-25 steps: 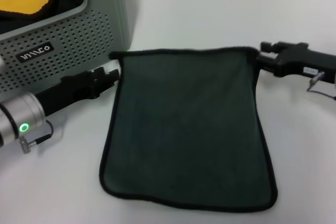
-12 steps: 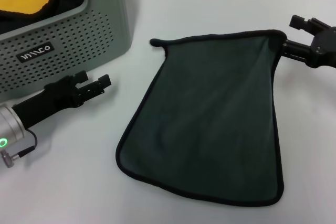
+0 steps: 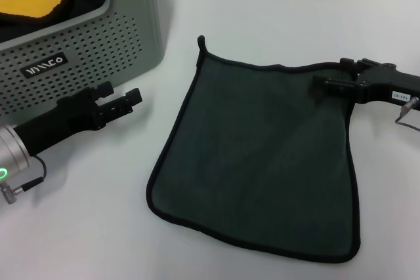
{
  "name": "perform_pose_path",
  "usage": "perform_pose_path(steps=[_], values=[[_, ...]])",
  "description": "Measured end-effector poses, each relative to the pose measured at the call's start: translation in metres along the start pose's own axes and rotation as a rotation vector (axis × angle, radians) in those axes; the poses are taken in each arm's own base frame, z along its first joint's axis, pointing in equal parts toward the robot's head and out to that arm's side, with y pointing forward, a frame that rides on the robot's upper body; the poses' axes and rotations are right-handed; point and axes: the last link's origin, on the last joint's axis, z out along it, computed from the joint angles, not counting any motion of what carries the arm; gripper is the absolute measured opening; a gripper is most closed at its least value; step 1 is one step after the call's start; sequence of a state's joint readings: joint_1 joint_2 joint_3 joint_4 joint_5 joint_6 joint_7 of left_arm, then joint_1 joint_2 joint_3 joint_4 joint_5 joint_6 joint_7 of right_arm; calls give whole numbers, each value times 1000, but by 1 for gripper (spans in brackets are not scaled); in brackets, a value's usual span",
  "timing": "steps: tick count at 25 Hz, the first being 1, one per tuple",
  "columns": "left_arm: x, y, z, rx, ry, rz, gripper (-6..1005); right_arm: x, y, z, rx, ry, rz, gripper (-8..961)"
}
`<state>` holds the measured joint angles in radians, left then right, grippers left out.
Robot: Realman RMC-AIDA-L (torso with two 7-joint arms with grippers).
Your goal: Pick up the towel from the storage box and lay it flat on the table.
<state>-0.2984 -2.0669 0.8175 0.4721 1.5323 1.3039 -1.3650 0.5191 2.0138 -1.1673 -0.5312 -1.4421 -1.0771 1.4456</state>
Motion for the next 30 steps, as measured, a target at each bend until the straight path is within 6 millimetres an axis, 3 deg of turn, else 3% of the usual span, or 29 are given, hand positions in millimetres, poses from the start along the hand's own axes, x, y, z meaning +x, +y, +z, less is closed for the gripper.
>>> perform_pose_path(steps=[8, 15, 18, 25, 30], values=[[-5, 3, 0, -6, -1, 0, 884, -6, 11, -8, -75, -54, -45, 888], [-7, 18, 1, -86, 30, 65, 883, -12, 36, -38, -198, -290, -219, 888], [-7, 30, 1, -165, 52, 109, 883, -13, 45, -43, -258, -323, -257, 888], [-2, 73, 0, -454, 136, 264, 882, -19, 81, -53, -583, -306, -377, 888], [-2, 94, -3, -626, 146, 343, 881, -22, 91, -65, -723, -283, -407, 888]])
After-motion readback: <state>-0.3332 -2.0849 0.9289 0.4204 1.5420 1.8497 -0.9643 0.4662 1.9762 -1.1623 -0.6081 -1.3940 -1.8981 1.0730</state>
